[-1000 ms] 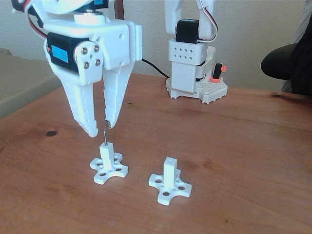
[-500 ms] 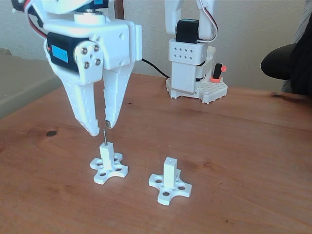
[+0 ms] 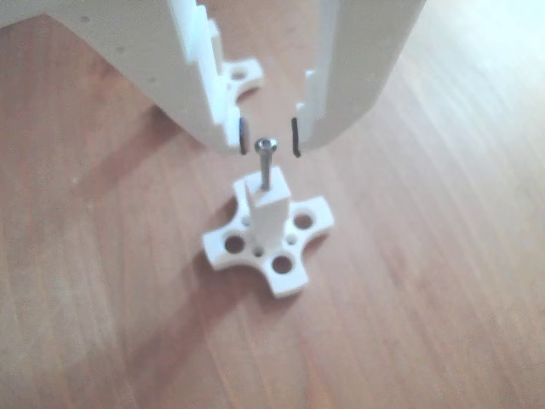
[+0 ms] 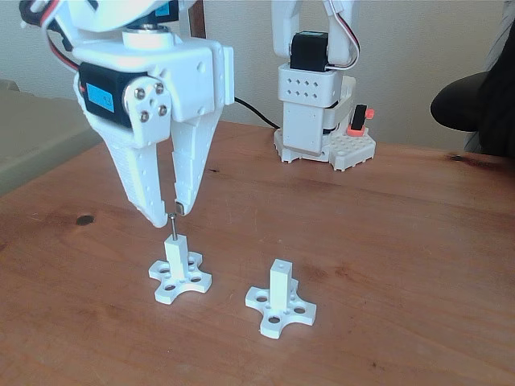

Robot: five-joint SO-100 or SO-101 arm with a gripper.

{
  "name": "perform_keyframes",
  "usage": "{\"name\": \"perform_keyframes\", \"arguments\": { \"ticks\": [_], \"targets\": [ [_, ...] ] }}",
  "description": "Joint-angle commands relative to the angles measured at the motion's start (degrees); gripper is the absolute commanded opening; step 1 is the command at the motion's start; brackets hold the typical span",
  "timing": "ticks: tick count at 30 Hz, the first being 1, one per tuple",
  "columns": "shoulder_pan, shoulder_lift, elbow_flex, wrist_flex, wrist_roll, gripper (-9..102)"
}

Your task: Grab the screw and set it in the hole.

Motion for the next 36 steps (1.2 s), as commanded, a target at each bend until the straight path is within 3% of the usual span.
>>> {"name": "perform_keyframes", "arguments": {
  "ticks": [1, 36],
  "targets": [
    [-0.7, 1.2, -4.2, 0.4, -0.8, 5],
    [-0.7, -0.9, -4.0, -1.1, -1.1, 4]
  ]
}}
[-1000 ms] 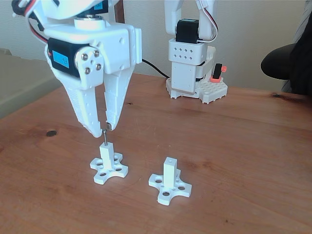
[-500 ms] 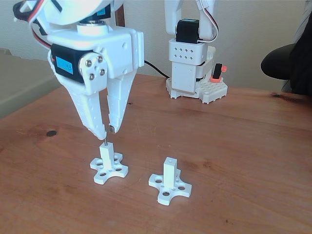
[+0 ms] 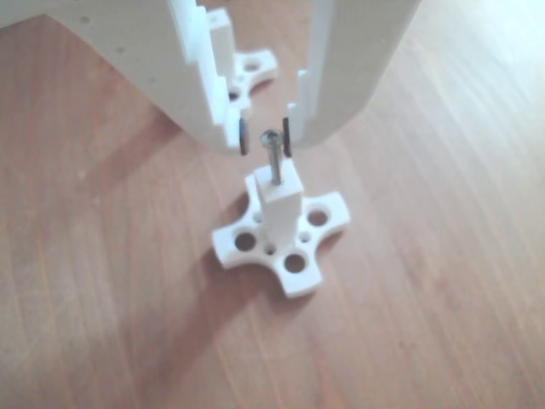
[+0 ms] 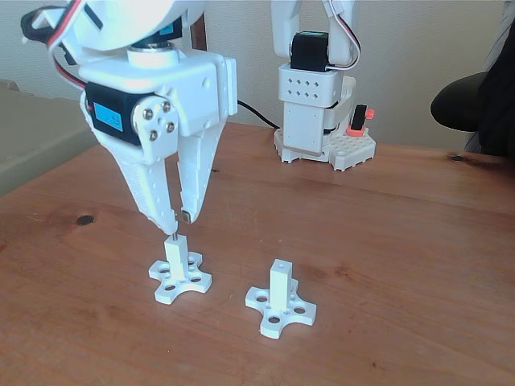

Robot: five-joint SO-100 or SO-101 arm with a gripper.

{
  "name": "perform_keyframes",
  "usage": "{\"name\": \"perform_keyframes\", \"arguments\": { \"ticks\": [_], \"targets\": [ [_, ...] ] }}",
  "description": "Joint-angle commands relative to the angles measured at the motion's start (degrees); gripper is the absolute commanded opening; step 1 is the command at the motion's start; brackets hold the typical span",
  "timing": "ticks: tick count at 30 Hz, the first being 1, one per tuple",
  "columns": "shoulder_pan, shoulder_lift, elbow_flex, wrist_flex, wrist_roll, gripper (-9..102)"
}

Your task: Grab the screw and set it in the hole.

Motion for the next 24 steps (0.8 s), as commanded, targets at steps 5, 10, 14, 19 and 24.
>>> {"name": "perform_keyframes", "arguments": {
  "ticks": [5, 10, 14, 19, 24],
  "targets": [
    [0.2, 0.9, -3.9, -1.7, -0.5, 4],
    [0.3, 0.5, -3.9, -1.9, -0.6, 4],
    [0.3, 0.5, -3.9, -1.9, -0.8, 4],
    [0.5, 0.4, -3.9, -1.9, -0.9, 4],
    [0.7, 0.4, -3.9, -1.9, -1.1, 4]
  ]
}}
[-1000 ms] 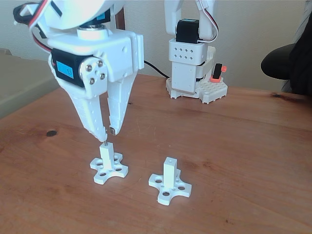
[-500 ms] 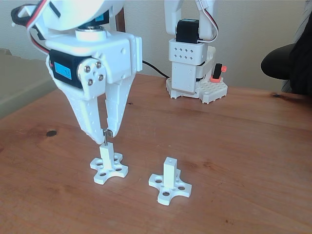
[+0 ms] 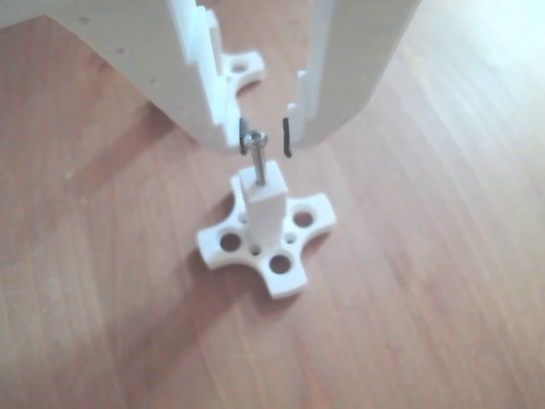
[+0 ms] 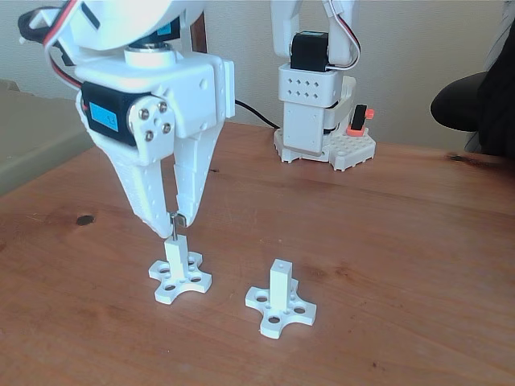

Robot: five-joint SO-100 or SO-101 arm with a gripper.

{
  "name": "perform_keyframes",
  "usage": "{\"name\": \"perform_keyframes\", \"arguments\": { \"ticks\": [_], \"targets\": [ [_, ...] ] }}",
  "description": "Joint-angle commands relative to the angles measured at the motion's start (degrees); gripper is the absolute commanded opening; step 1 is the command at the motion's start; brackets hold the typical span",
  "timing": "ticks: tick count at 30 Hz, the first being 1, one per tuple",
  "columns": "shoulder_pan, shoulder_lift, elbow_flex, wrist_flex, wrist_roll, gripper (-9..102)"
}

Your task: Grab the screw and set it in the hole.

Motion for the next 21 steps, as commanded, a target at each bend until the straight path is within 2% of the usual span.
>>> {"name": "perform_keyframes", "arguments": {
  "ticks": [1, 21],
  "targets": [
    [0.6, 1.3, -3.9, -0.4, -1.1, 4],
    [0.7, 1.5, -4.6, 0.4, -1.5, 3]
  ]
}}
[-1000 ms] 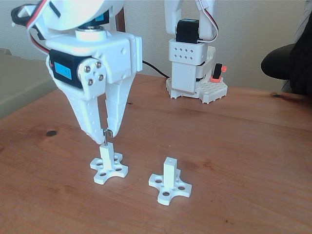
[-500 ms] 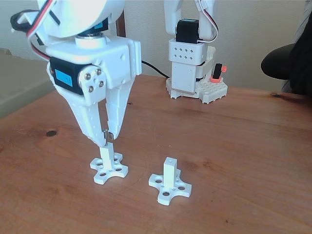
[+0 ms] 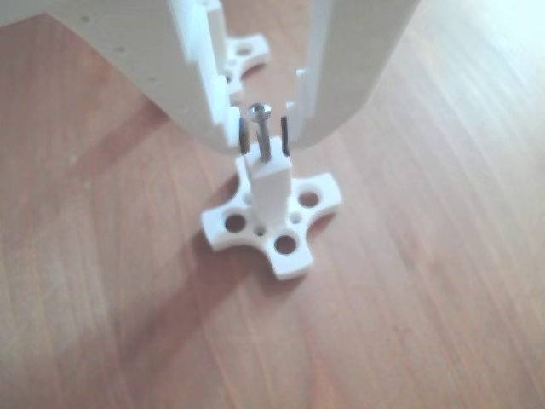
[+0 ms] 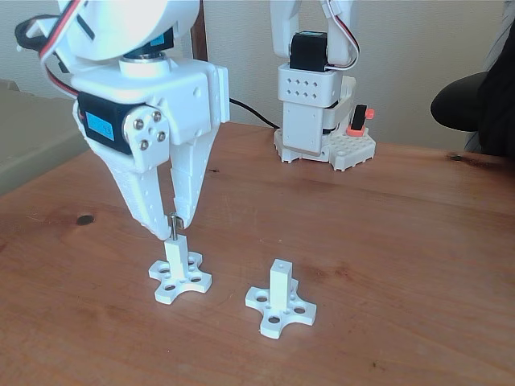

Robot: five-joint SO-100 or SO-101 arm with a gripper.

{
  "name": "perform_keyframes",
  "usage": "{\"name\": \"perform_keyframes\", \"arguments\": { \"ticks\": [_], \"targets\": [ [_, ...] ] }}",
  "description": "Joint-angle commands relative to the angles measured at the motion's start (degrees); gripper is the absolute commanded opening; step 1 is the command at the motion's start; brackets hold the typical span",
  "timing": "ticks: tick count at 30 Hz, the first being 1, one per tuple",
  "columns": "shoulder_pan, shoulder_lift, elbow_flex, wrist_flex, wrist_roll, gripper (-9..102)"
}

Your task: Grab the screw and set it in the hole.

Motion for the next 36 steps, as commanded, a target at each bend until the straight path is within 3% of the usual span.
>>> {"name": "perform_keyframes", "arguments": {
  "ticks": [1, 36],
  "targets": [
    [-0.4, 2.0, -4.9, 0.4, -0.6, 2],
    [-0.8, 1.3, -5.7, -0.6, -0.7, -4]
  ]
}}
